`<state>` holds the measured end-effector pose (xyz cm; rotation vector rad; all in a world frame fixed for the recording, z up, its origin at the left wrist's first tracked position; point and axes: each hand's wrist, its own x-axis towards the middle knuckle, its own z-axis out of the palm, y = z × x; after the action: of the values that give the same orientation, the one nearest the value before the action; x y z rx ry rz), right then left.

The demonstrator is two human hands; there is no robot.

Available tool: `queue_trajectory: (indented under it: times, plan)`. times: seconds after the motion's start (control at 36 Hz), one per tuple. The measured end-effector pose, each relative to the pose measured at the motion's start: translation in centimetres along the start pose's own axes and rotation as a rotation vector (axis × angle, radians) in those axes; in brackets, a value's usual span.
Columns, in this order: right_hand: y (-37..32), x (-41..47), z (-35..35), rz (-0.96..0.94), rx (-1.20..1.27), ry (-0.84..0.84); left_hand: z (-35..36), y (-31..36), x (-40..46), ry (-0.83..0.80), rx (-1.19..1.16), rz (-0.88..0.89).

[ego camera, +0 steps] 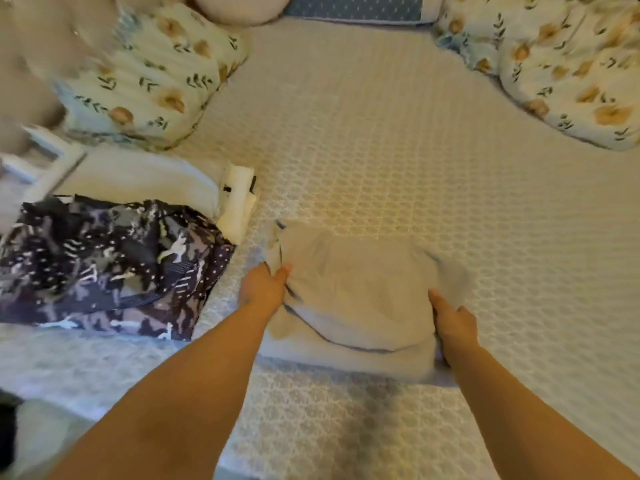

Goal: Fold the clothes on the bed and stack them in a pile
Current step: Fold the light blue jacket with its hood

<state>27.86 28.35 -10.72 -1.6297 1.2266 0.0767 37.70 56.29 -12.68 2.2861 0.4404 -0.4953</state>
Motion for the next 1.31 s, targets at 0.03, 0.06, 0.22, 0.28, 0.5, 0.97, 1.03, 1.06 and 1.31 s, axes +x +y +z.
queue_trajectory:
  times: [0.03, 0.06, 0.22, 0.28, 0.5, 0.97, 1.03, 1.06, 1.31]
  plan:
    - [-0.6, -1.7, -0.6, 0.030, -0.003, -0.015, -1.7, 0.4, -1.3, 0.008, -0.009, -0.013]
    - [-1.5, -3.4, -1.0, 0.064, -0.012, -0.032, -3.3, 0.8, -2.5, 0.019, -0.028, -0.020]
    - [-4.9, -10.4, 0.1, 0.134, -0.053, -0.177, -11.9, -1.3, -5.8, 0.101, -0.137, -0.123]
    - [-6.1, -11.9, 1.8, 0.145, -0.068, -0.235, -14.6, -2.9, -5.8, 0.140, -0.210, -0.165]
    - [-8.4, -18.8, 14.9, 0.134, -0.022, -0.335, -28.0, -9.7, -1.2, 0.193, -0.269, -0.152]
    - [-8.4, -20.6, 35.9, 0.239, -0.185, -0.429, -37.3, -22.7, 14.2, -0.073, -0.144, -0.546]
    - [-8.1, -20.6, 36.2, 0.231, -0.036, -0.431, -36.8, -22.7, 15.1, -0.040, -0.244, -0.528]
    - [-8.1, -20.4, 36.2, 0.221, 0.027, -0.443, -36.7, -22.7, 15.5, -0.023, -0.272, -0.494]
    - [-6.9, -18.0, 37.5, 0.247, -0.025, -0.552, -34.6, -24.8, 18.2, -0.136, -0.314, -0.441]
